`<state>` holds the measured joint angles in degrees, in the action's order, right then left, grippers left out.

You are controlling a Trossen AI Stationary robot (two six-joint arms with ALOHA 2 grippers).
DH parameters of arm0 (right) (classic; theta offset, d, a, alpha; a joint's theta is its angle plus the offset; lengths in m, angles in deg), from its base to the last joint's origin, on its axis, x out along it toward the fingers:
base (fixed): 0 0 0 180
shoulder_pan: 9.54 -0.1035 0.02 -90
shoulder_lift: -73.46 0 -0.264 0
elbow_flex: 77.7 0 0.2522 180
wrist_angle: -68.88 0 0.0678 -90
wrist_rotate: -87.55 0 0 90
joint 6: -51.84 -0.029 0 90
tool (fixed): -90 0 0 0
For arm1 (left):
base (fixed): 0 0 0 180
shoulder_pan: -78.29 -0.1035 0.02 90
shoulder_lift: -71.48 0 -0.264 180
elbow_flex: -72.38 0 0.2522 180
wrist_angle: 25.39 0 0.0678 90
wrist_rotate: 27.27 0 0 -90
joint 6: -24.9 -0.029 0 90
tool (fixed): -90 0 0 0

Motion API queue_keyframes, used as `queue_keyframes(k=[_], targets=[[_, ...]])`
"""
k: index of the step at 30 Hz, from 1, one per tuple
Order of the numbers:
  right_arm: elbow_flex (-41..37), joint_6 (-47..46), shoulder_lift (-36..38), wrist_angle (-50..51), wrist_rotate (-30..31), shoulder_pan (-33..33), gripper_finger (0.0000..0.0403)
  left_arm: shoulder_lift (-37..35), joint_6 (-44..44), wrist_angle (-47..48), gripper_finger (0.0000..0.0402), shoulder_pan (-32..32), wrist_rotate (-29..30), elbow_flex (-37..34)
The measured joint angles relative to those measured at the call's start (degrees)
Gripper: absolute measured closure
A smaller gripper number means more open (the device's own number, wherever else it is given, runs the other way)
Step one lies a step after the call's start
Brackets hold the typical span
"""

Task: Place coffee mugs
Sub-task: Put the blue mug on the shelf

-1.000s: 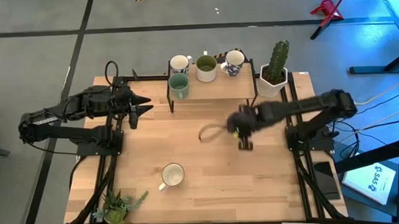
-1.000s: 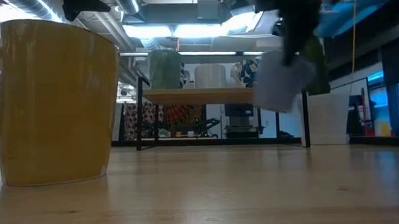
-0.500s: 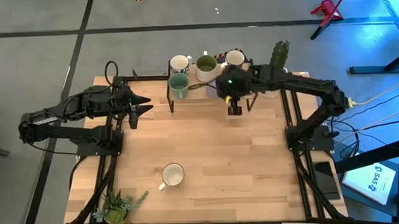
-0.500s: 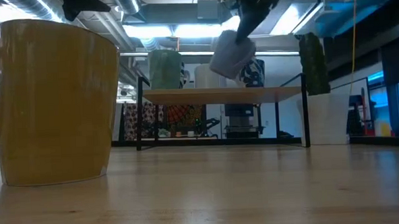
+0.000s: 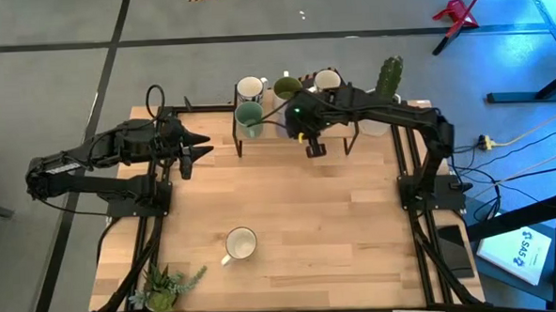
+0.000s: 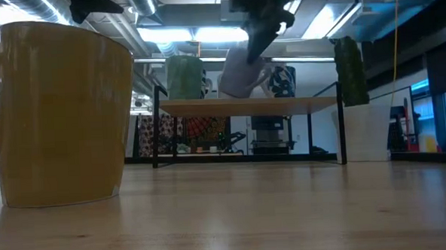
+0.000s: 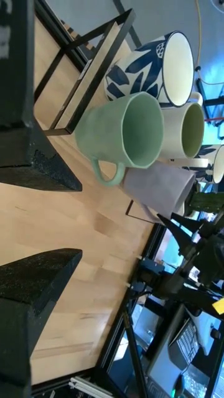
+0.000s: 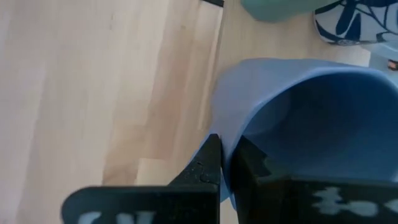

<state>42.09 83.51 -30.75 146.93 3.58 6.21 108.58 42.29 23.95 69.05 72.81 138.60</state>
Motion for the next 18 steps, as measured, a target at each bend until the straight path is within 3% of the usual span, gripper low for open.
queue_keyframes(k=[7, 18], targets=[[0.3, 0.3, -0.5, 0.0, 2.0, 0.0, 0.0400, 0.0, 0.0, 0.0, 0.0248, 0.0, 0.0, 0.0], [0.3, 0.5, -0.5, -0.2, 2.5, 0.0, 0.0357, 0.0, 0.0, 0.0, 0.0248, 0.0, 1.2, 0.0]])
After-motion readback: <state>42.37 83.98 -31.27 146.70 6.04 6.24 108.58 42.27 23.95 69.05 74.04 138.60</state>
